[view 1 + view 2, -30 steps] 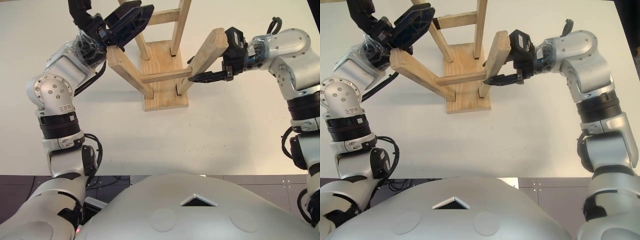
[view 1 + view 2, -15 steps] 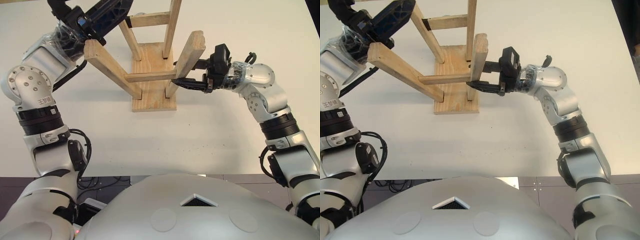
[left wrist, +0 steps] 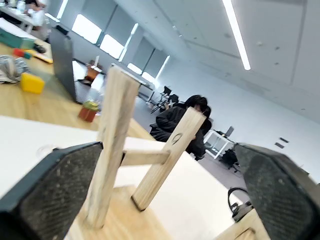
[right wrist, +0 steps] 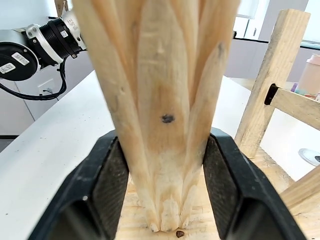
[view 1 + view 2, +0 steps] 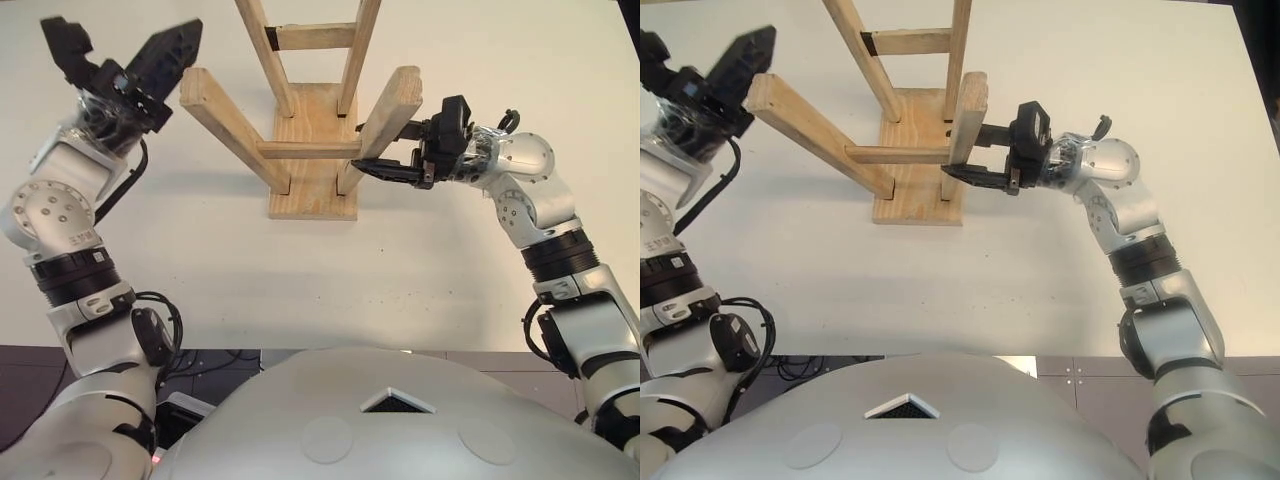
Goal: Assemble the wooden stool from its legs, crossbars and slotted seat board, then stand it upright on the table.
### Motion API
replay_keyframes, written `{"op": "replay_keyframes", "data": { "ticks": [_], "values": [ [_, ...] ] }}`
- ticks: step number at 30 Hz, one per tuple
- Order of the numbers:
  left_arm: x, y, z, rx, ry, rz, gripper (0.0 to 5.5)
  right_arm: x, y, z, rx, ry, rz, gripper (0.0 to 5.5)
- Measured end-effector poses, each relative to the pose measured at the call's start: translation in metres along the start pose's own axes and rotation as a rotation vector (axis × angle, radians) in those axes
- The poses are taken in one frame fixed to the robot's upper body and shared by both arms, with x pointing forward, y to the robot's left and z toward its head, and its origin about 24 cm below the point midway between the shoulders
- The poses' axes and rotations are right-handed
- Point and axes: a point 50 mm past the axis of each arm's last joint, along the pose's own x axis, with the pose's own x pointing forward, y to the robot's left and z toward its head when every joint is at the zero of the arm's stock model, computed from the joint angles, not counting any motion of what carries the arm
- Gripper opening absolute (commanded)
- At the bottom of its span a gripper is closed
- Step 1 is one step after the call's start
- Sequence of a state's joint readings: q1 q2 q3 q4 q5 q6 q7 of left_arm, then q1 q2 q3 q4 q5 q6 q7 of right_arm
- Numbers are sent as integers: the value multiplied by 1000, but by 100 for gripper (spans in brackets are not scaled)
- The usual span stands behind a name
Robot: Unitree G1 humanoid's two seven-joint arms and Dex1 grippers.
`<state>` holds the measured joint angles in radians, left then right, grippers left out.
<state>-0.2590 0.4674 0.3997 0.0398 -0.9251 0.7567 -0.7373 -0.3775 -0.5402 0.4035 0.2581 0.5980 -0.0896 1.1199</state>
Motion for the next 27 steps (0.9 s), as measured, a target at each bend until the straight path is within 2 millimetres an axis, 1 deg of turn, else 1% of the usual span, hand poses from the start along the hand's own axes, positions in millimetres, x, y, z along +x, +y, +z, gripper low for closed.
{"op": "replay_keyframes", "data": {
  "ticks": [1, 2, 3, 4, 5, 6, 7, 8, 9, 11, 12, 14, 15, 16, 18, 19, 21, 22, 23, 24, 25, 27],
  "values": [
    [-1, 2, -7, -4, 16, 12, 481, -6, -2, 3, -6, 23, 4, 238],
    [-4, 4, -13, 4, 26, 31, 481, -11, -3, 4, 4, 50, 2, 253],
    [-4, 5, -17, 13, 32, 37, 481, -28, -1, -13, 106, 204, -34, 271],
    [-7, 7, -20, 27, 36, 60, 481, -46, 7, -32, 227, 319, -80, 289],
    [-9, 12, -28, 27, 46, 89, 481, -63, 12, -41, 311, 416, -133, 306],
    [-10, 12, -35, 17, 58, 97, 481, -71, 7, -31, 288, 433, -162, 330],
    [-8, 12, -39, 18, 63, 88, 481, -75, 1, -15, 235, 431, -180, 341],
    [-7, 11, -39, 27, 60, 86, 481, -78, -2, -7, 214, 442, -198, 362],
    [-8, 13, -39, 45, 60, 95, 481, -78, -2, -6, 212, 448, -194, 377],
    [-7, 19, -49, 84, 108, 132, 481, -78, 11, -3, 250, 476, -136, 411],
    [-7, 24, -54, 98, 132, 152, 481, -75, 18, -2, 285, 470, -106, 416],
    [-1, 27, -65, 90, 154, 146, 481, -58, 44, -2, 387, 425, 16, 416],
    [5, 24, -67, 85, 158, 117, 481, -51, 52, 2, 424, 396, 53, 416],
    [12, 21, -68, 84, 158, 88, 481, -45, 57, 6, 453, 367, 77, 416],
    [17, 15, -69, 84, 158, 42, 481, -30, 62, 13, 498, 273, 112, 416],
    [21, 5, -71, 82, 175, -22, 481, -22, 61, 17, 496, 222, 104, 416],
    [19, -11, -73, 84, 222, -132, 481, -17, 51, 20, 456, 201, 38, 416],
    [16, -20, -76, 86, 260, -184, 481, -16, 43, 15, 446, 195, -31, 416],
    [15, -27, -81, 77, 284, -224, 481, -18, 35, 10, 418, 205, -95, 416],
    [15, -45, -89, 69, 335, -308, 481, -24, 17, 5, 340, 230, -216, 416],
    [17, -64, -102, 45, 386, -407, 481, -31, 5, 1, 285, 262, -280, 416],
    [18, -88, -119, 26, 431, -503, 481, -39, -1, -4, 247, 291, -302, 416]
  ]
}}
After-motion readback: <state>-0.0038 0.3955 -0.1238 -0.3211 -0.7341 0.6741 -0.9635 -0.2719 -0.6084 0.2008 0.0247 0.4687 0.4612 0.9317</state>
